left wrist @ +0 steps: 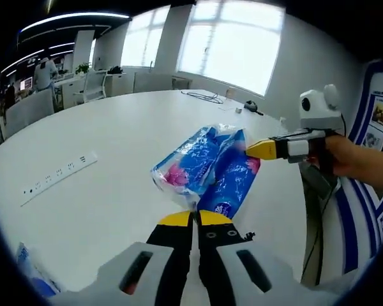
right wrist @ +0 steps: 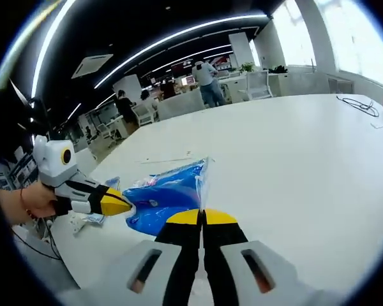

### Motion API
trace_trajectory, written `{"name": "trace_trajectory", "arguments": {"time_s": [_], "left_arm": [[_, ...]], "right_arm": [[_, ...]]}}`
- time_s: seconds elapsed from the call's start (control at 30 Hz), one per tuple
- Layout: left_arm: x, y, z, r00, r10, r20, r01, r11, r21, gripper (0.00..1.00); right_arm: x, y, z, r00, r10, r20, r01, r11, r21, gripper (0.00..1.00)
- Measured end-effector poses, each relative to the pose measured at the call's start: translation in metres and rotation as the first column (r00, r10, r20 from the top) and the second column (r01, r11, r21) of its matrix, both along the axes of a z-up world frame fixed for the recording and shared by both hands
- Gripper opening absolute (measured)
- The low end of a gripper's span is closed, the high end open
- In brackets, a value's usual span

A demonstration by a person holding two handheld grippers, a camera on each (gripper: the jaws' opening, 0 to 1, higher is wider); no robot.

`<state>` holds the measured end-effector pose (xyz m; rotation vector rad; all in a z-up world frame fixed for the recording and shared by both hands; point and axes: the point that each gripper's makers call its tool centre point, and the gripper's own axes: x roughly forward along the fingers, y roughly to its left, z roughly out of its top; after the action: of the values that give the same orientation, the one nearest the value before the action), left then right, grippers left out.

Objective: Arrange the tabletop items into an orderly group along one side of the table until the central work area is clear of visible clutter.

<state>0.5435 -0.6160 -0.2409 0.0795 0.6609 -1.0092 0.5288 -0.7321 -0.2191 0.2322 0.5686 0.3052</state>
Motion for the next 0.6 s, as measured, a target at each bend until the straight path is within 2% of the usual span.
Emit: {"name": "trace_trajectory", "arguments": {"time_s": [0.2, 0.43, 0.6], "left_arm": [[0.002, -0.011, -0.029, 1.0, -0.011, -0.019, 0.011, 0.999, 0.036, 0.0], [0.006, -0.016, -0.057, 0.999, -0.01, -0.037, 0.012, 0.998, 0.068, 0.0], [0.008, -0.015, -0.071, 0.999, -0.001, -0.05, 0.005, 0.997, 0.083, 0.0]], "right_arm": [[0.003, -0.012, -0.032, 0.999, -0.005, -0.043, 0.005, 1.0, 0.005, 0.0], [0.008, -0.017, -0.059, 0.997, -0.011, -0.082, 0.014, 0.999, 0.034, 0.0], [0.011, -0.017, -0.074, 0.996, -0.007, -0.094, 0.01, 0.999, 0.035, 0.0]]}}
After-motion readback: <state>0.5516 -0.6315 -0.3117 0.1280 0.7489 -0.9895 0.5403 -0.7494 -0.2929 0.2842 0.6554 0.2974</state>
